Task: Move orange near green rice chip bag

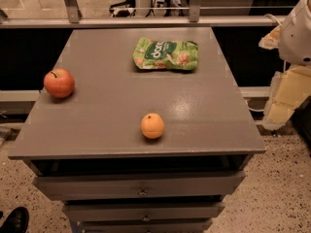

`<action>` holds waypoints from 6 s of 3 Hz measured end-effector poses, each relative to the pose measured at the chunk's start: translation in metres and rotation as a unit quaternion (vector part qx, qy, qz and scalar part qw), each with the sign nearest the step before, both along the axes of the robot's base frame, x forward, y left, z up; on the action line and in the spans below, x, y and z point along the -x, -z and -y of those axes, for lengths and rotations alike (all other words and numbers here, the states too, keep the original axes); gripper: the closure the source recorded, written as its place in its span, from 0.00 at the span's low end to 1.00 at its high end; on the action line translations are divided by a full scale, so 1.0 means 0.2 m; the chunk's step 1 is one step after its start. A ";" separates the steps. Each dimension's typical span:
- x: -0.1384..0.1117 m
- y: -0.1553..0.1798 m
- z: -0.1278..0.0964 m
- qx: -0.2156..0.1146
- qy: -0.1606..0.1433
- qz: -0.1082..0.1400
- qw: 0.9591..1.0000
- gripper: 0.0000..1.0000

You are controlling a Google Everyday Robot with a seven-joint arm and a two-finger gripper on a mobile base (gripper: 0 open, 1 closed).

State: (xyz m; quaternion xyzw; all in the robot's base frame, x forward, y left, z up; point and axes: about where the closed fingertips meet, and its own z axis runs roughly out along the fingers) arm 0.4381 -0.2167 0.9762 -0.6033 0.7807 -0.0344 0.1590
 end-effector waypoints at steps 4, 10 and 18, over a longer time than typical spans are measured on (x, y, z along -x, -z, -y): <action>-0.14 0.36 -0.37 -0.145 -0.036 -0.006 0.989 0.00; -0.14 0.68 -0.99 -0.315 -0.052 -0.043 0.947 0.49; -1.12 0.53 -0.42 -0.330 0.096 0.085 0.935 0.87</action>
Offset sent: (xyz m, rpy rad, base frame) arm 0.0207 0.0409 -0.0445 0.1696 0.0126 0.0356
